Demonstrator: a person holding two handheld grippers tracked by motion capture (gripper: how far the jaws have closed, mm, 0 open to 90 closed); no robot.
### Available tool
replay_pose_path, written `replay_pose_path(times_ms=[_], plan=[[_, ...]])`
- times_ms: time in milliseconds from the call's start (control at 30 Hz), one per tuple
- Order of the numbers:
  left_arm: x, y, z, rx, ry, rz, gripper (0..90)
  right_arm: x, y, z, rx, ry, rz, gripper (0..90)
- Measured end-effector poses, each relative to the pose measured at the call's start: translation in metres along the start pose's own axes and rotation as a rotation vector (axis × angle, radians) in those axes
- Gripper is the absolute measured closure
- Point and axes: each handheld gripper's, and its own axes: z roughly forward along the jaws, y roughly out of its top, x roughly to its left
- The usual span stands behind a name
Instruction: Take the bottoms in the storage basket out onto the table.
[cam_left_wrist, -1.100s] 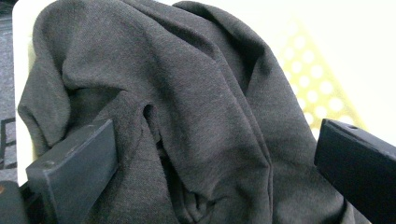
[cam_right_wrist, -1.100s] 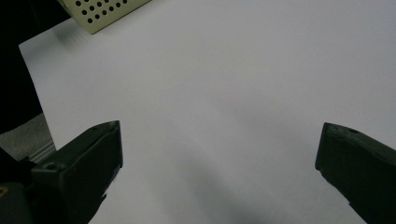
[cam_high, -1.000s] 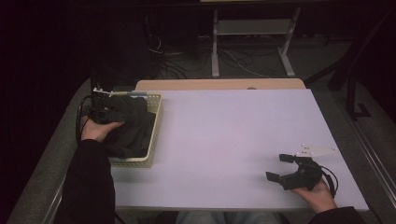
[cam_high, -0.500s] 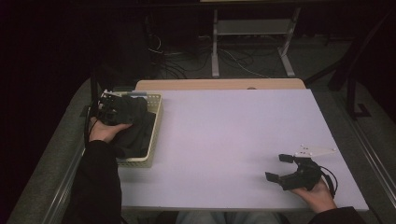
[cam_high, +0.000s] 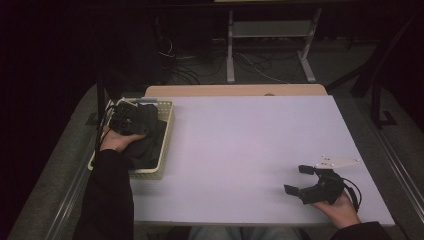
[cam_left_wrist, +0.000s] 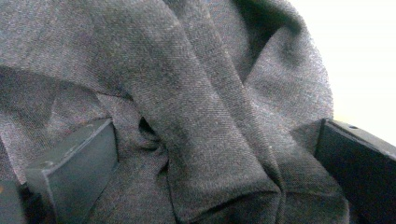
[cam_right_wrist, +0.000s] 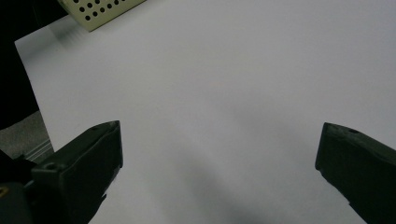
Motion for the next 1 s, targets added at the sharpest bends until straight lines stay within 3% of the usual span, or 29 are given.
replay_pose_path(times_ms=[300,433,600,733,833,867,1000], plan=[[-0.003,-0.001,0.007,0.017,0.027,0.019,0.0,0.000,0.000,-0.001,-0.003,-0.003,-0.004,0.3],[-0.011,-0.002,0.015,0.027,0.080,0.037,0.0,0.000,0.000,-0.002,-0.004,-0.001,0.001,0.3],[-0.012,-0.002,0.016,0.035,0.089,0.031,1.4,0.000,0.000,-0.004,-0.013,-0.003,-0.003,0.3],[-0.015,-0.003,0.017,0.036,0.121,0.036,4.0,0.000,0.000,-0.005,-0.016,-0.004,0.001,0.3],[-0.016,-0.003,0.016,0.048,0.142,0.044,12.4,0.000,0.000,-0.005,-0.017,-0.003,0.001,0.3],[-0.016,-0.003,0.015,0.035,0.141,0.031,12.4,0.000,0.000,-0.004,-0.017,-0.003,0.000,0.3],[-0.014,-0.006,0.013,0.009,0.148,0.006,26.5,-0.001,0.000,-0.005,-0.017,-0.007,0.004,0.3]])
